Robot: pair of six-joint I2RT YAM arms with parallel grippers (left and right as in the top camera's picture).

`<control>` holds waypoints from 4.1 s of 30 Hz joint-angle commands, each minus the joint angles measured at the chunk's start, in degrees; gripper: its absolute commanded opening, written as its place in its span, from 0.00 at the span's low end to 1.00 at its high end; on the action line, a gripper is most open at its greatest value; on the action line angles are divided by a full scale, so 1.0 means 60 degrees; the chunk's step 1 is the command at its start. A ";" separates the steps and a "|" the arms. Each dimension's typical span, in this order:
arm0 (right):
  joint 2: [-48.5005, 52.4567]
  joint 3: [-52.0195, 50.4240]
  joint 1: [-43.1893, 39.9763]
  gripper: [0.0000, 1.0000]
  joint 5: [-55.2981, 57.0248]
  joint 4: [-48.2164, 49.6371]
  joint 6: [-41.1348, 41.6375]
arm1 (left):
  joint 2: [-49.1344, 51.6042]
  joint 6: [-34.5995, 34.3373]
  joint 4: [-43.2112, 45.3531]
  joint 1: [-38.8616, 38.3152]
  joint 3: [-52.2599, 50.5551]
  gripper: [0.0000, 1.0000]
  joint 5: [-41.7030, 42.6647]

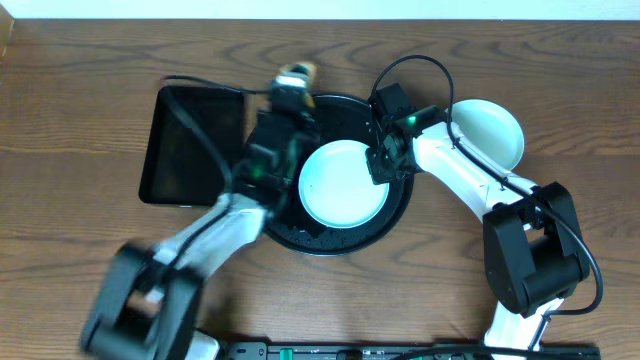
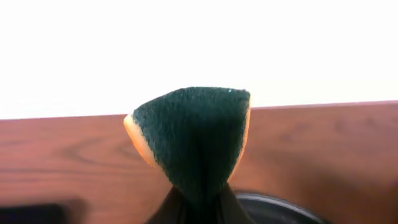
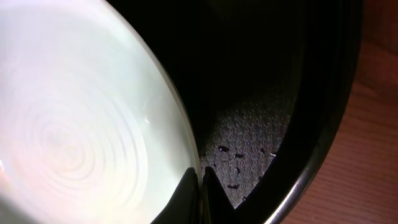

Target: Clean dirty plates on tray and stack at the side

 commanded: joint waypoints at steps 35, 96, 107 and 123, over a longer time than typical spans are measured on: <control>-0.0353 0.4033 0.5253 0.01 1.2262 -0.0444 -0.2277 | -0.2229 -0.2758 -0.7617 0.6426 0.0222 0.08 0.6218; -0.0357 0.4033 0.5832 0.01 1.1289 0.0488 -0.1851 | -0.2222 -0.3606 -0.6357 0.6612 0.0222 0.08 0.8644; -0.0357 0.4033 0.5526 0.01 1.1256 0.0146 -0.1483 | -0.2222 -0.3122 -0.8579 0.6790 0.0222 0.08 0.5843; -0.0863 0.4033 -0.0750 0.01 0.1996 -0.1923 0.0149 | -0.2208 -0.2167 -0.8757 0.6790 0.0098 0.08 0.4426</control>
